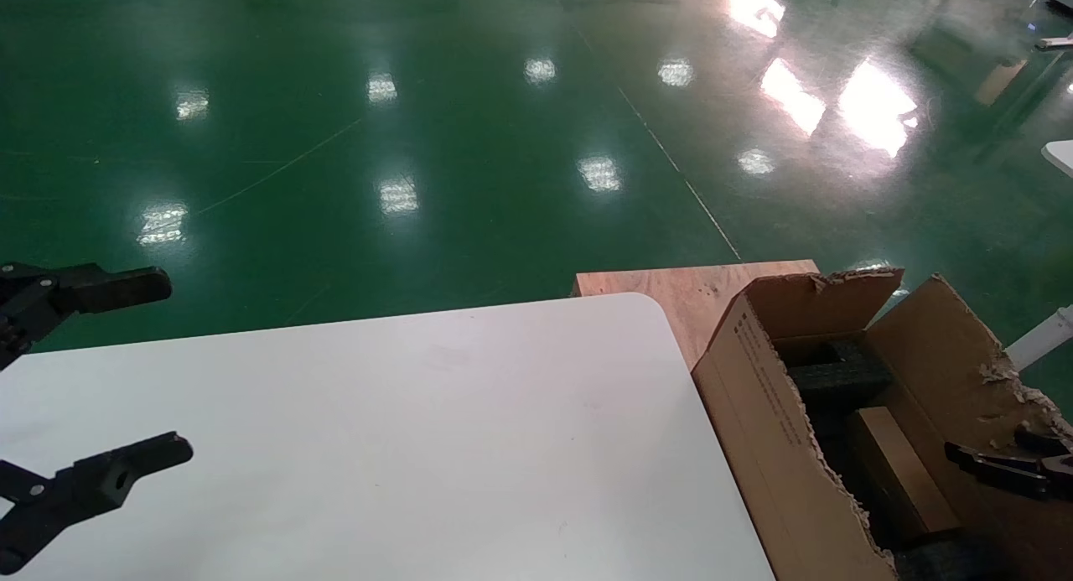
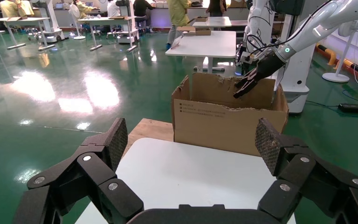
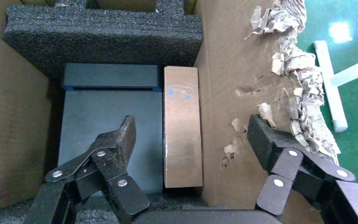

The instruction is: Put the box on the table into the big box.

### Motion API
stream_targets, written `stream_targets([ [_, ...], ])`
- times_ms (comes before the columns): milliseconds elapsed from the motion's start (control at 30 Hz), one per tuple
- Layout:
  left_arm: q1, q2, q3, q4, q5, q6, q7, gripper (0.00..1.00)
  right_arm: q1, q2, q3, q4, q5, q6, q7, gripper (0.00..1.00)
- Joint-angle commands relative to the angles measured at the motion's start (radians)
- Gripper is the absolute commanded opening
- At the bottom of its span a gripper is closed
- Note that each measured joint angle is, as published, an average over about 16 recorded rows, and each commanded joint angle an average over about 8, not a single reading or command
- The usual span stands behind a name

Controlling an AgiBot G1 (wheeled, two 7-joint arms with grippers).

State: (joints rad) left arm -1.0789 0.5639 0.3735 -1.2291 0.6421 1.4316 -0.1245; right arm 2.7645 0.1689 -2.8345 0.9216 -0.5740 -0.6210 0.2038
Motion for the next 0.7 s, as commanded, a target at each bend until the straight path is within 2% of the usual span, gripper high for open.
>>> stream_targets([
  [33,0.0,0.0,0.0,0.0,0.0,0.0,0.0,1.0,-0.001,-0.003,0.007,0.005,-0.002,-0.001,-0.004,1.0],
  [467,0.0,0.0,0.0,0.0,0.0,0.0,0.0,1.0,0.051,-0.055,0.141,0.236,-0.005,0.026,-0.108,1.0],
  [700,0.0,0.0,0.0,0.0,0.0,0.0,0.0,1.0,0.062,-0.13,0.193,0.379,0.026,0.051,-0.14,1.0],
])
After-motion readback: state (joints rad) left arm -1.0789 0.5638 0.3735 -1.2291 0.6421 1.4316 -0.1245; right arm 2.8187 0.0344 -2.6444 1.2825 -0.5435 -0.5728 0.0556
